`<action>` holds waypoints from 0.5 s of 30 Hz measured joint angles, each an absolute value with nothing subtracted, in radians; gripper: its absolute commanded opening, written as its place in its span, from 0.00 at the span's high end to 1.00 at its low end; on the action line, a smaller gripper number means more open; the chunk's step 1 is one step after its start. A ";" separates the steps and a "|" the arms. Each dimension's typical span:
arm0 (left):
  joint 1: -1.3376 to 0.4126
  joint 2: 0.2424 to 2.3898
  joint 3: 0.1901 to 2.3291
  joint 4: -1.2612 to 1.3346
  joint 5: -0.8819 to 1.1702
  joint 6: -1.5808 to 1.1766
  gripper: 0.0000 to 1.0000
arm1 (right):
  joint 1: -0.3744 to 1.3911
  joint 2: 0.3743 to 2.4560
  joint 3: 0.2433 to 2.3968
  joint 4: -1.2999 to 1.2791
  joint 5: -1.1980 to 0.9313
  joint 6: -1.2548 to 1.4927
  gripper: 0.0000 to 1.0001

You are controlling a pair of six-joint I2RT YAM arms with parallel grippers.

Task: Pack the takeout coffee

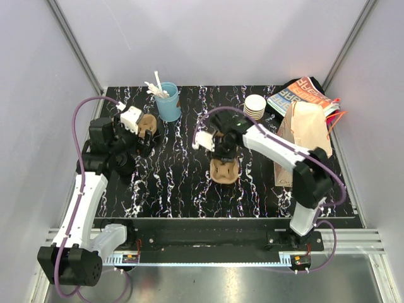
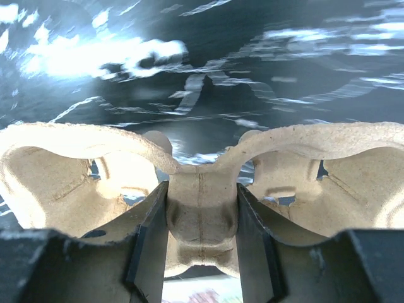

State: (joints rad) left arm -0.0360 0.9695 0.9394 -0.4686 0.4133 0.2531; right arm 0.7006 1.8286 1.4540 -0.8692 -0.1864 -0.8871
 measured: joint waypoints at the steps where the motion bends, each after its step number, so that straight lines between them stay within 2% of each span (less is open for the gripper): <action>1: -0.036 0.971 0.939 -0.469 0.422 0.253 0.01 | 0.701 1.800 1.477 -0.869 -0.166 -0.879 0.61; 6: -0.038 0.979 0.952 -0.485 0.484 0.259 0.01 | 0.702 1.642 1.562 -0.839 -0.044 -0.842 0.66; 10: -0.083 0.991 1.000 -0.504 0.519 0.279 0.01 | 0.702 1.512 1.568 -0.788 0.114 -0.831 0.65; 15: -0.287 1.053 1.125 -0.528 0.492 0.309 0.01 | 0.702 1.402 1.571 -0.731 0.300 -0.830 0.65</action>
State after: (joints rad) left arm -0.2874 1.0534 1.1252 -0.5278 0.4915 0.3092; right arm 0.7025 1.4025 1.5715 -0.7307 0.3004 -0.8299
